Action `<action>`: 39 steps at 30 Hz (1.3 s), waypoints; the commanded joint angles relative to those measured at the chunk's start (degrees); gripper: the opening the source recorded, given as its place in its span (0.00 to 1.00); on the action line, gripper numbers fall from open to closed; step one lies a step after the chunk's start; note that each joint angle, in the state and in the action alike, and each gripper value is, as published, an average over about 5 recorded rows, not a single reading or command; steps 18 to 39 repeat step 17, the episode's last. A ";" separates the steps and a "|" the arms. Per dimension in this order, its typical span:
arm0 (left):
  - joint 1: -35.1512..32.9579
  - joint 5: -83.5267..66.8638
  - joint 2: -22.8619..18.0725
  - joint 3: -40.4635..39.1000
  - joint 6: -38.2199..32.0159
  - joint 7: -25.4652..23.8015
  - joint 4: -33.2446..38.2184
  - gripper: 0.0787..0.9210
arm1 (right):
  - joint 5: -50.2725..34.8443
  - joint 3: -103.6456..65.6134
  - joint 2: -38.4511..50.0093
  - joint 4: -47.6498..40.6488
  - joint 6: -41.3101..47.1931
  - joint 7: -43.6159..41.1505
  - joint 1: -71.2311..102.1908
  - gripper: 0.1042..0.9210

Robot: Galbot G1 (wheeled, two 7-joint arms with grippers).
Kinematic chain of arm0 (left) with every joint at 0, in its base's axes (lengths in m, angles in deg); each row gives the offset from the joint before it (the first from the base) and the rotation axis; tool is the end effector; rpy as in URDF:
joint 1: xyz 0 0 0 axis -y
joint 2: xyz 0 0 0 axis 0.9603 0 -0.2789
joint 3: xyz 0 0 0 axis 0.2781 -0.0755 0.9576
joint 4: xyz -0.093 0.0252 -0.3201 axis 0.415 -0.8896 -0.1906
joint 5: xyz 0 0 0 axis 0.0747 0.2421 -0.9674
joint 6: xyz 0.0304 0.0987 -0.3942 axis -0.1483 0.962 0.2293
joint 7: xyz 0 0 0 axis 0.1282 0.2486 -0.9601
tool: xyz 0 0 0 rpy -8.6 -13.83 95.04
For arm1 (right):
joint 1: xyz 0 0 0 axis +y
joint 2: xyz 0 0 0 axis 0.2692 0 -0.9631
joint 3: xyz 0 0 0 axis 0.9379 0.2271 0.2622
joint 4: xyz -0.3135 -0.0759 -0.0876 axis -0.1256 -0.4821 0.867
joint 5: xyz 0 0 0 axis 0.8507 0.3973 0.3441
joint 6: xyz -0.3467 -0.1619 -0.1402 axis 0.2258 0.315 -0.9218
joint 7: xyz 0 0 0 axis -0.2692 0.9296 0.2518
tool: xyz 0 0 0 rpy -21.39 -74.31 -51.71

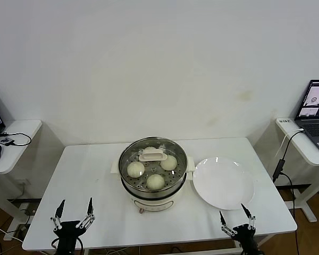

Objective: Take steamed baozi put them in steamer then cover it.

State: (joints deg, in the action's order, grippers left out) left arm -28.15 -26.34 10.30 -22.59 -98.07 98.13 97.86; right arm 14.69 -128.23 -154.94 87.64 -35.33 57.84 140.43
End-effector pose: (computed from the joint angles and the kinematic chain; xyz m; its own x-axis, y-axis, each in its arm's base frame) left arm 0.1686 0.0577 -0.3291 -0.9915 -0.1256 0.0343 -0.1231 0.9900 0.0682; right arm 0.1844 -0.1137 -0.4307 -0.9855 -0.1470 0.0851 -0.1656 0.9425 -0.2904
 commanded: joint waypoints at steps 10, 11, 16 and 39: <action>-1.70 -5.31 -1.06 2.83 -4.82 -3.05 -5.09 0.88 | -3.61 1.88 0.10 6.02 3.94 -0.37 3.26 0.88; -1.70 -5.00 -1.08 2.78 -4.89 -3.11 -5.25 0.88 | -3.61 1.84 0.02 6.09 3.94 -0.38 3.32 0.88; -1.60 -4.29 -1.12 2.72 -4.96 -3.32 -5.53 0.88 | -3.59 1.66 -0.15 6.26 3.90 -0.43 3.52 0.88; -1.58 -4.25 -1.12 2.73 -4.96 -3.34 -5.54 0.88 | -3.61 1.65 -0.15 6.27 3.92 -0.43 3.53 0.88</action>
